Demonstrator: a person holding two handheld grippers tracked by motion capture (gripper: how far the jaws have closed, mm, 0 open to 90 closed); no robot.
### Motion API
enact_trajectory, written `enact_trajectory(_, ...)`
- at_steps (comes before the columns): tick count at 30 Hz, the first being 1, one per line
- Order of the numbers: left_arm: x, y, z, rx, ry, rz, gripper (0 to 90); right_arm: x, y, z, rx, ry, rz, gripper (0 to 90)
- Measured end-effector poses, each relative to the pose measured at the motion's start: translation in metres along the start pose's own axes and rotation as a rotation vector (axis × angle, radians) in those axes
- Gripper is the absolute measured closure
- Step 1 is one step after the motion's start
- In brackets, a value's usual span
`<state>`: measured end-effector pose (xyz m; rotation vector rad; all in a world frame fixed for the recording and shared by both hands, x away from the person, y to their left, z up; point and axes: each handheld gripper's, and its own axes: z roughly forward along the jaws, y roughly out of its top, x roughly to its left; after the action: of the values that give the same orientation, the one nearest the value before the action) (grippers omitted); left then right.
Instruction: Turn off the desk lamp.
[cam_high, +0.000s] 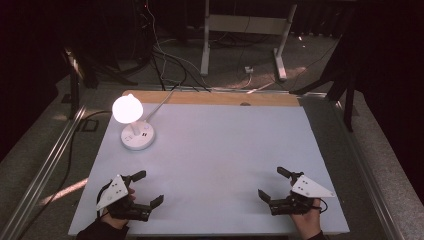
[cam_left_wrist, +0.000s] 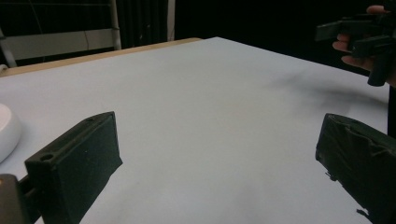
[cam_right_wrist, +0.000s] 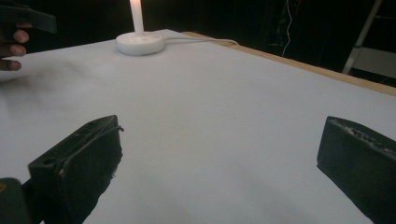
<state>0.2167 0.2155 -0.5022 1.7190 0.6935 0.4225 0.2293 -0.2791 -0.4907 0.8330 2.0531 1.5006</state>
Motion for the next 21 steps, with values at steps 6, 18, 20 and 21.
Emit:
enact_trajectory(6,-0.0001,-0.0002,0.0000,-0.001,-0.010,-0.004,0.5,0.0006,0.0007,-0.0007,-0.003,0.006,-0.003,0.0)
enact_trajectory(18,-0.0027,0.0005,-0.0002,0.009,-0.038,0.012,0.5,0.0016,0.0015,0.0000,-0.007,0.009,0.003,0.0)
enact_trajectory(20,-0.0024,0.0009,-0.0002,0.009,-0.046,0.012,0.6,0.0015,0.0015,-0.0001,-0.007,0.009,0.004,0.0)
enact_trajectory(21,-0.0018,0.0011,-0.0003,0.014,-0.052,0.008,0.5,0.0011,0.0015,-0.0006,-0.011,0.009,0.010,0.0)
